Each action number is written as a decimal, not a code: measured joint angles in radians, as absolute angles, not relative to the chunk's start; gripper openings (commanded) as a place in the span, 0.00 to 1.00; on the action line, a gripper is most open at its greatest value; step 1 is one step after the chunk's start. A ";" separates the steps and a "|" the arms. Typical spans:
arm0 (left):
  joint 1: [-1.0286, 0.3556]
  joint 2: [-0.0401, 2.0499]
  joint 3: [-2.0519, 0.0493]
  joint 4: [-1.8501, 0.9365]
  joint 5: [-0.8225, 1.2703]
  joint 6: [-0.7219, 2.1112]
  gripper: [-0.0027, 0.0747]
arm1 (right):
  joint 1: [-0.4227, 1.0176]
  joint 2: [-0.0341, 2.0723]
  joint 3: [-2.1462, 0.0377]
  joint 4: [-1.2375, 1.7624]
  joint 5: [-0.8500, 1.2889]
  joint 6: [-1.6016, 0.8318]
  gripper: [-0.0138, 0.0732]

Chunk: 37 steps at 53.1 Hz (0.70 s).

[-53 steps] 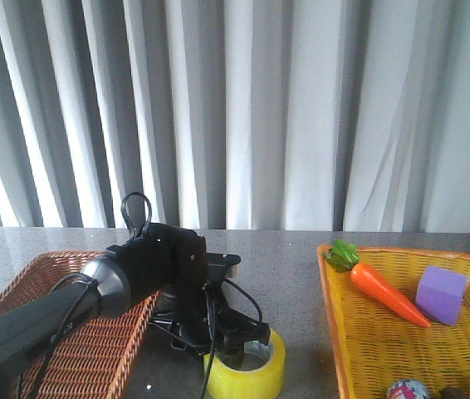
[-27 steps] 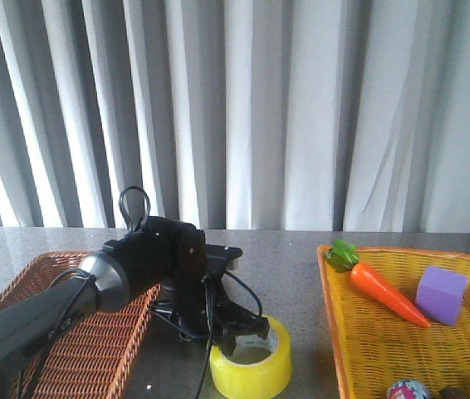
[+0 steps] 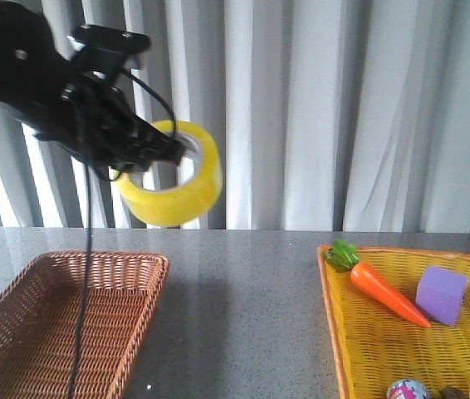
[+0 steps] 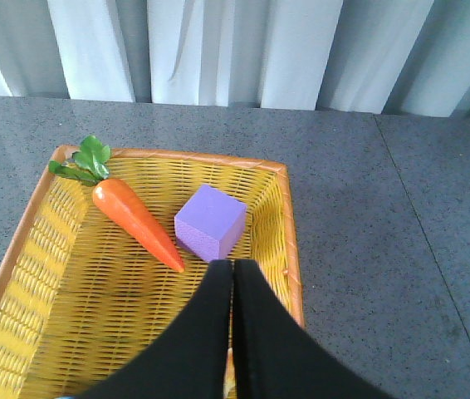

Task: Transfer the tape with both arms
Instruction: 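Lift the tape roll with the left gripper and lower it into the brown basket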

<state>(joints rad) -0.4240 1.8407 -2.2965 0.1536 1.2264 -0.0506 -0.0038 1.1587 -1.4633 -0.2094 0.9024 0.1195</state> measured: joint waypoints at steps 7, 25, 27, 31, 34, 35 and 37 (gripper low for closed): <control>-0.288 1.746 -2.177 0.167 1.212 -0.068 0.03 | -0.004 1.159 -1.463 -0.209 0.902 0.120 0.15; -0.082 1.714 -1.848 0.122 1.057 -0.068 0.03 | -0.004 1.159 -1.463 -0.209 0.902 0.120 0.15; -0.076 1.739 -1.840 0.109 1.049 -0.069 0.03 | -0.004 1.159 -1.463 -0.209 0.902 0.120 0.15; -0.065 1.806 -1.833 0.072 1.050 -0.069 0.03 | -0.004 1.159 -1.463 -0.209 0.902 0.120 0.15; -0.061 1.857 -1.829 0.053 1.060 -0.069 0.03 | -0.004 1.159 -1.463 -0.209 0.903 0.120 0.15; -0.061 1.870 -1.829 0.047 1.064 -0.069 0.03 | -0.004 1.159 -1.463 -0.209 0.904 0.120 0.15; -0.061 1.900 -1.829 0.039 1.075 -0.070 0.03 | -0.004 1.159 -1.463 -0.209 0.904 0.120 0.15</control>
